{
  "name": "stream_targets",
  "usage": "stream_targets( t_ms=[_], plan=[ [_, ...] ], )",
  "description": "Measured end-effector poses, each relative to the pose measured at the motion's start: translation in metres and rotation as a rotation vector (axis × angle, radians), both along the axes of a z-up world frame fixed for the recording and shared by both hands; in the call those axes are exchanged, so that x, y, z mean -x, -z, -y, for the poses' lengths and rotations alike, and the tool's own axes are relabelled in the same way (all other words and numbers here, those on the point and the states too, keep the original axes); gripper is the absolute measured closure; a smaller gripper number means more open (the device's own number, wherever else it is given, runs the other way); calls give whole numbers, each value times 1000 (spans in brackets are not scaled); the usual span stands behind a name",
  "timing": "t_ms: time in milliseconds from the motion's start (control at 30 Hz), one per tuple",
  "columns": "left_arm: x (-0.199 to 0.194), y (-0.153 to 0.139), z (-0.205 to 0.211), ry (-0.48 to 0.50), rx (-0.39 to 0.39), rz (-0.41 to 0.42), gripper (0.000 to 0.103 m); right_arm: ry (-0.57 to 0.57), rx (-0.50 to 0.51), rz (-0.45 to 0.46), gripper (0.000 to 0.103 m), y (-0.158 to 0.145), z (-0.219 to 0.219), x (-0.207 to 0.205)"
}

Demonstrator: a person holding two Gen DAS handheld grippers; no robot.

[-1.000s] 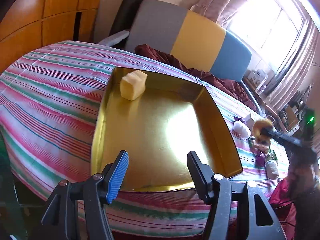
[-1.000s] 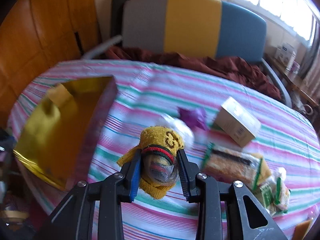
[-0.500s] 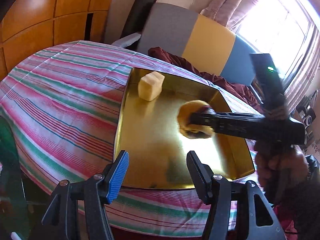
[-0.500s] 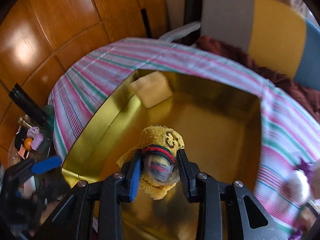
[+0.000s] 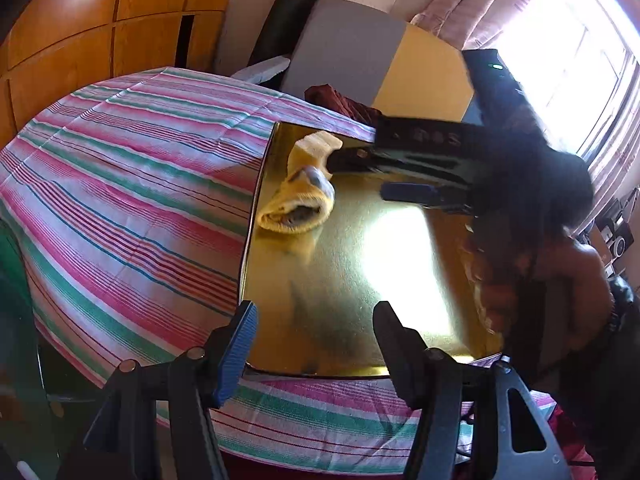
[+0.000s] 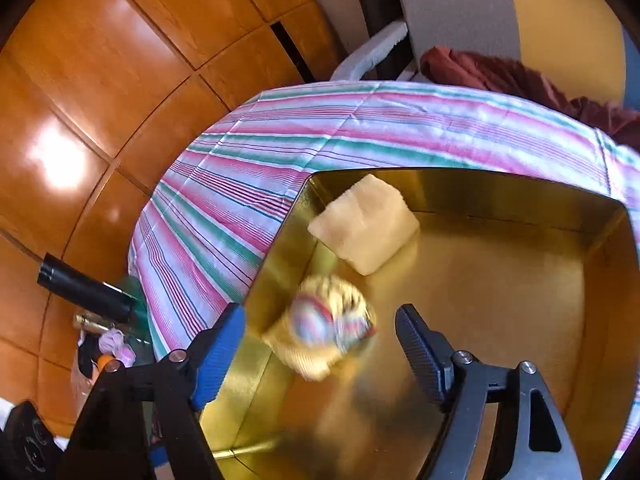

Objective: Organize objects
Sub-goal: 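Carry the yellow doll into the gold tray and open the right tool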

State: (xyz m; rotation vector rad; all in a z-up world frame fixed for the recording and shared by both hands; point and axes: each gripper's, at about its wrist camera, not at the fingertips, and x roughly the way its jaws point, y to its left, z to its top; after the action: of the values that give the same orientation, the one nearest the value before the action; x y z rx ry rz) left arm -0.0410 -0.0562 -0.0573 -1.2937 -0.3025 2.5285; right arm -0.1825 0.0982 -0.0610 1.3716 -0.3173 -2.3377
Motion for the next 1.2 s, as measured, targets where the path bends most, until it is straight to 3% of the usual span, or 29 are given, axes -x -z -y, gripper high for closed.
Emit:
stream_targets(
  t_ms=[133,300,667,1000,1200],
  plan=[
    [-2,-1,-4,7,5,-2,42,11,-29,-46,23,-10,-19,-22],
    [-5,-6,-13,30,4,-15,42,73,-40,-93,13,-24,-54,-60],
    [-12,-27,-60,160,-10,-43,42,264,-55,-108,7,-29,-154,-121],
    [-16,-56,-155,404,18,-88,42,479,-111,-112,7,-35,-271,-167],
    [-12,-60,-227,516,36,-80,42,687,-174,-138,4,-50,-362,-185]
  ],
)
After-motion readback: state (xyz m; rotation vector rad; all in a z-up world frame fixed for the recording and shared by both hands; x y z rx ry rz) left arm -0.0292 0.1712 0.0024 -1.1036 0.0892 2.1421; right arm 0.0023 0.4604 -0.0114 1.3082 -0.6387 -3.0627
